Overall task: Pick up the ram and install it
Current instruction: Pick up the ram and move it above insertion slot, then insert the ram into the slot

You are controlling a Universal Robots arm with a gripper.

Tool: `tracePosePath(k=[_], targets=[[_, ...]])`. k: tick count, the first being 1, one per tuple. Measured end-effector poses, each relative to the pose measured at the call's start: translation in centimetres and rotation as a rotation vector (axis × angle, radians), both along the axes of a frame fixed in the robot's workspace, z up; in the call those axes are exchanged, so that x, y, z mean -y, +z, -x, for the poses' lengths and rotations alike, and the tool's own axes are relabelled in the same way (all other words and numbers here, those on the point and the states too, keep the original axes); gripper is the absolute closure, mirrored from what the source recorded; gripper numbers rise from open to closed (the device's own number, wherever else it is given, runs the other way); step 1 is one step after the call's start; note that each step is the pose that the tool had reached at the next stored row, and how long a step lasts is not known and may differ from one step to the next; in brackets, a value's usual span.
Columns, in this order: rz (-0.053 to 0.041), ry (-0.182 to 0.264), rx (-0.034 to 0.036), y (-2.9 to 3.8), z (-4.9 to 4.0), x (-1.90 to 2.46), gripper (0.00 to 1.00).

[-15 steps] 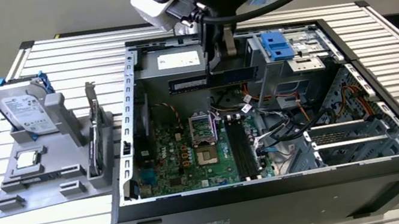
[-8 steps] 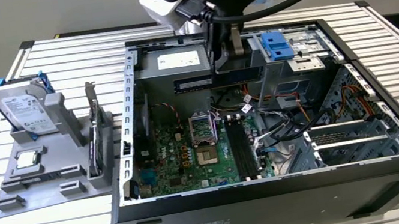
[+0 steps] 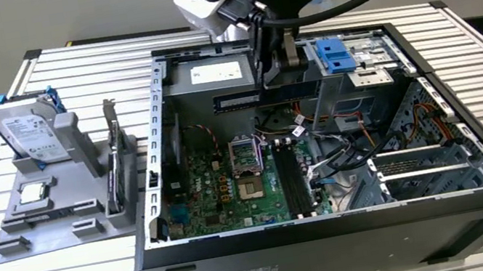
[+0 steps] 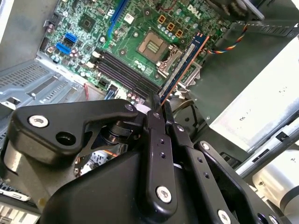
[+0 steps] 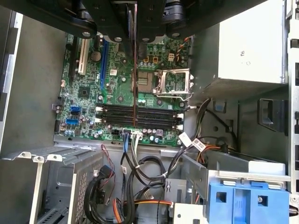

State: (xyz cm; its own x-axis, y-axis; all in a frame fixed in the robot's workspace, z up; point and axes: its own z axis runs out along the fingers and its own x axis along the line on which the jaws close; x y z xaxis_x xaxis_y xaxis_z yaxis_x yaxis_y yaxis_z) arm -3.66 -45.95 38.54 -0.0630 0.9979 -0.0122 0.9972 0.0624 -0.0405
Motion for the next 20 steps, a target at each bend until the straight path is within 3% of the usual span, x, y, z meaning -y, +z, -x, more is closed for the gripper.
tracePosePath(k=[8,20], targets=[[0.0000,-0.004,0.0000,0.00,-0.01,0.00,1.00],[0.0000,-0.072,0.0000,0.00,-0.02,0.00,1.00]])
